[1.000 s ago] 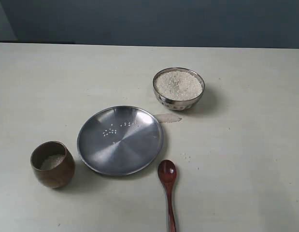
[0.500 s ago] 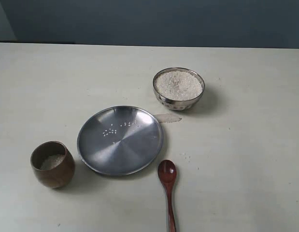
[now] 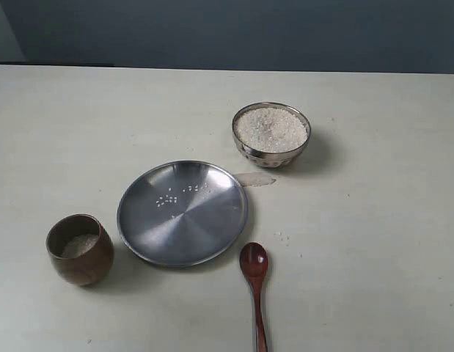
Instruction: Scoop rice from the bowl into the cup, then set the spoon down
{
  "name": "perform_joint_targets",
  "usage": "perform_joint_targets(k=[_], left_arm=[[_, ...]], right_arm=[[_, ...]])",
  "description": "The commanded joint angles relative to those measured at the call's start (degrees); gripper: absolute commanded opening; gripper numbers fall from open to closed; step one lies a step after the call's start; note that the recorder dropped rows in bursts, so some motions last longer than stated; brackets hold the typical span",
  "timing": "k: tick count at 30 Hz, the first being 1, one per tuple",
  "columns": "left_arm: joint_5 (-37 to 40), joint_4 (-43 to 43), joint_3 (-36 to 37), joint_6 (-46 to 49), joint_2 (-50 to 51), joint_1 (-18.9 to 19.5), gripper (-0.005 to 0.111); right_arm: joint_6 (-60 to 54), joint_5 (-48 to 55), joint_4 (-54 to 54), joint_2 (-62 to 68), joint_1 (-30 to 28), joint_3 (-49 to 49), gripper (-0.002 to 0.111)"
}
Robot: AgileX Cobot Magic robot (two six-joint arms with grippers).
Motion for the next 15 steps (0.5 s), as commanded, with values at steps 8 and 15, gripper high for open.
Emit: perform_joint_targets(k=[8,15], left_arm=[[-0.66,0.42,-0.25,-0.02,0.02,0.02,0.000],[-0.66,0.42,-0.25,-0.02,0.02,0.02,0.000]], right_arm=[[-37.86,12.82,41.23,22.86,5.39,-0.43,-0.001],[-26.53,4.58,37.62,34.70,5.25,-0.43,-0.001]])
